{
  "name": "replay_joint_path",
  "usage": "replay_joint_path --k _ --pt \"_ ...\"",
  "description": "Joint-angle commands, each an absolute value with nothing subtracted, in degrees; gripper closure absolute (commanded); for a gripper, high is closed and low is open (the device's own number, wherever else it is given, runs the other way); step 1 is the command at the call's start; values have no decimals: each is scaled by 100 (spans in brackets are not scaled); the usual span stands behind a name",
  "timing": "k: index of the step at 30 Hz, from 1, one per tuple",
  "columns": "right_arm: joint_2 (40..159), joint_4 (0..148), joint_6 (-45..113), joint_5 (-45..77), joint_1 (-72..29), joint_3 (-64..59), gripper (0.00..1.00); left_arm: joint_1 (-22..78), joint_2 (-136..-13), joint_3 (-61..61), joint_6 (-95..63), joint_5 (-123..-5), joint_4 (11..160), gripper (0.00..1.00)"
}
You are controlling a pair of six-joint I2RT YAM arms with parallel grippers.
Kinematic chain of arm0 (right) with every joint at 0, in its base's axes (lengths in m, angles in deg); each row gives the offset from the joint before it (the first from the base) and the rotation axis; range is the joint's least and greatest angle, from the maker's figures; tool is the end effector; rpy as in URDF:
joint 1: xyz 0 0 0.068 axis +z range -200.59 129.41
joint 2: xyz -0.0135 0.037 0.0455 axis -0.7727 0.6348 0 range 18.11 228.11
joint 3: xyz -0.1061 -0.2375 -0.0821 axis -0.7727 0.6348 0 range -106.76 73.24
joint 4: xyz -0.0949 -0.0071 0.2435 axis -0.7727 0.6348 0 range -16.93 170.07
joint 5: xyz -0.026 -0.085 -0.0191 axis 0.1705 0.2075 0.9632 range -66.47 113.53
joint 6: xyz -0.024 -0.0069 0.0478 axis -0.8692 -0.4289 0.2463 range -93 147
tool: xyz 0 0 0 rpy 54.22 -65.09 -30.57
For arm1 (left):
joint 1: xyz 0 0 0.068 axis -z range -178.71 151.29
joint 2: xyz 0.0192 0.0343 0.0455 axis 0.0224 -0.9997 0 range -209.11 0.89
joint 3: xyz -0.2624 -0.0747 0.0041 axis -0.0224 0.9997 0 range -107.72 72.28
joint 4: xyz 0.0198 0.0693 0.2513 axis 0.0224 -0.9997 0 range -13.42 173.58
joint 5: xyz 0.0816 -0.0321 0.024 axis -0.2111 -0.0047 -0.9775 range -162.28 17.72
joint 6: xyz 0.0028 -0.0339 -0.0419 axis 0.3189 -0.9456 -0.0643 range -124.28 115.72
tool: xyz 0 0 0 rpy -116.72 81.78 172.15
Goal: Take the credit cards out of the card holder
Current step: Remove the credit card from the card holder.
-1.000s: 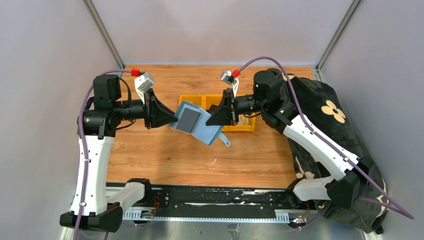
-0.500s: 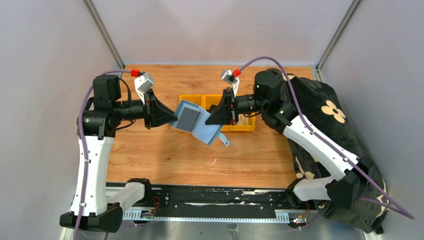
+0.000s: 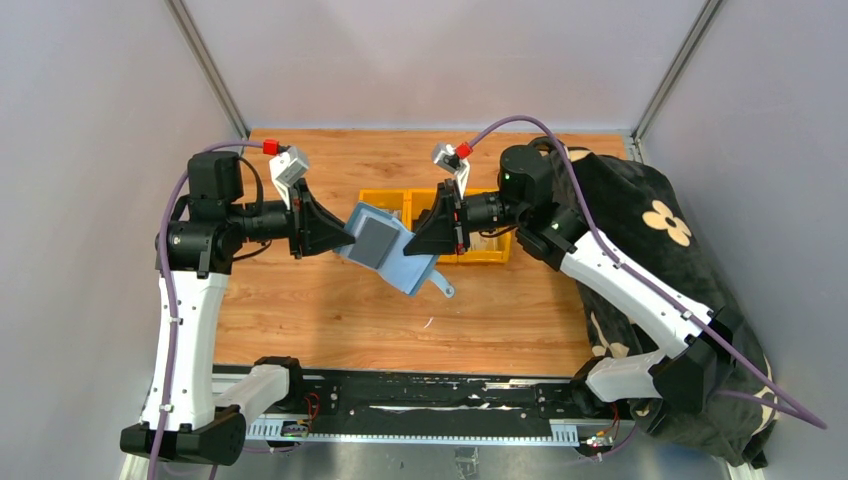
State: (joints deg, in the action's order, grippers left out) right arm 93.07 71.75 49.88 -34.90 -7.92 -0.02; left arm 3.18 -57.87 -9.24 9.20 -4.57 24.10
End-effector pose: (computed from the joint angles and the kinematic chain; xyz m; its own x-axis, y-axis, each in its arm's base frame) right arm 0.1932 0.2195 0.4204 -0.3860 -0.0791 -0.9191 -0.9021 -0.1758 0.3940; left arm 0.1547 -0.0381 0.4370 -0.4055 0.1019 -0.9084 0.8723 0.3402 -0.3512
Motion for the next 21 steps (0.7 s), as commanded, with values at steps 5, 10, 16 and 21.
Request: replay_joint_path --k 5,10,16,21 --pt "9354 6843 4784 -3176 -551 -274 100 292 -5717 -930 1461 477 1782 66" --pt "9299 6707 4801 -3040 -555 -212 100 291 -5549 -841 1507 518 1791 64" --pt "9151 6440 4807 -3103 -551 -53 100 294 -5556 -836 1516 442 1792 64" --pt "8919 5771 4963 -3394 -553 241 100 295 -5595 -848 1554 379 1782 51"
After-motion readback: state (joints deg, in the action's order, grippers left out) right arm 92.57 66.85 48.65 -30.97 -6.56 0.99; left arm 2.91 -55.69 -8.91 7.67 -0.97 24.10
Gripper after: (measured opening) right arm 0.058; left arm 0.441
